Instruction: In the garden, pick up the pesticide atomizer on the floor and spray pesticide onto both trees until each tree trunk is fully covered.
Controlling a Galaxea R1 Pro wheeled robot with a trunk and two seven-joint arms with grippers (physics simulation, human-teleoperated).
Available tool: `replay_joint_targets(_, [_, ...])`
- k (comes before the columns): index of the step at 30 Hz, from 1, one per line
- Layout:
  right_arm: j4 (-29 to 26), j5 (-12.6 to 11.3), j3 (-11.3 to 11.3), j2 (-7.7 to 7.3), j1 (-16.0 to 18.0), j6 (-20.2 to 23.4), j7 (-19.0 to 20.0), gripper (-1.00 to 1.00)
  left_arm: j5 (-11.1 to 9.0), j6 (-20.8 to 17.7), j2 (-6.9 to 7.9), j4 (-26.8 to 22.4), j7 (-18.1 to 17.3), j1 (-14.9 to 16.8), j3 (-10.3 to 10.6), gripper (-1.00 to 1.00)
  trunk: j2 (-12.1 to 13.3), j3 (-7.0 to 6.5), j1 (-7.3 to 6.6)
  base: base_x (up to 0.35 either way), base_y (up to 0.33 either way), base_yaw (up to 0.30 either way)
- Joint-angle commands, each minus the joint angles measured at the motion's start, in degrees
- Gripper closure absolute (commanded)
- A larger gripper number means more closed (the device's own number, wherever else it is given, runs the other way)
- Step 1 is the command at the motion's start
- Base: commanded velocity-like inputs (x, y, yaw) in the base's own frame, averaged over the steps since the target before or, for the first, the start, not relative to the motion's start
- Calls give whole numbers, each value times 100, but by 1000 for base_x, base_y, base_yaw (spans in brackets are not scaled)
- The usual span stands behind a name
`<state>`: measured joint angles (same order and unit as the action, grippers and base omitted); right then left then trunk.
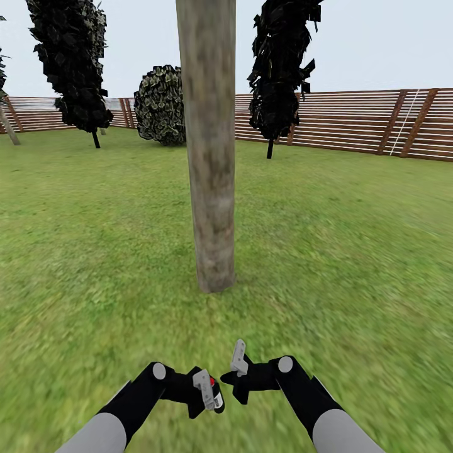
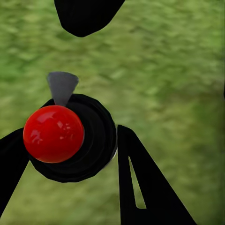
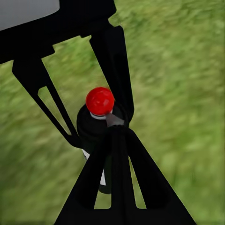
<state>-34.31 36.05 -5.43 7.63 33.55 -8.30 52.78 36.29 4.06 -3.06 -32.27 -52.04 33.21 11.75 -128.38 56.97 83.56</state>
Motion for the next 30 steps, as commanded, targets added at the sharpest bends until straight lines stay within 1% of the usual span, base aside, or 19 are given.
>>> replay_joint_targets(1, [-6, 60, 7, 2, 2, -49, 4, 100, 54, 42, -2, -5, -9, 2, -6, 100, -2, 5, -1, 0, 0, 0])
replay_joint_targets(30, [-12, 65, 7, 2, 2, -49, 4, 100, 37, 42, -10, 34, -8, 2, -23, 100, -2, 5, -1, 0, 0, 0])
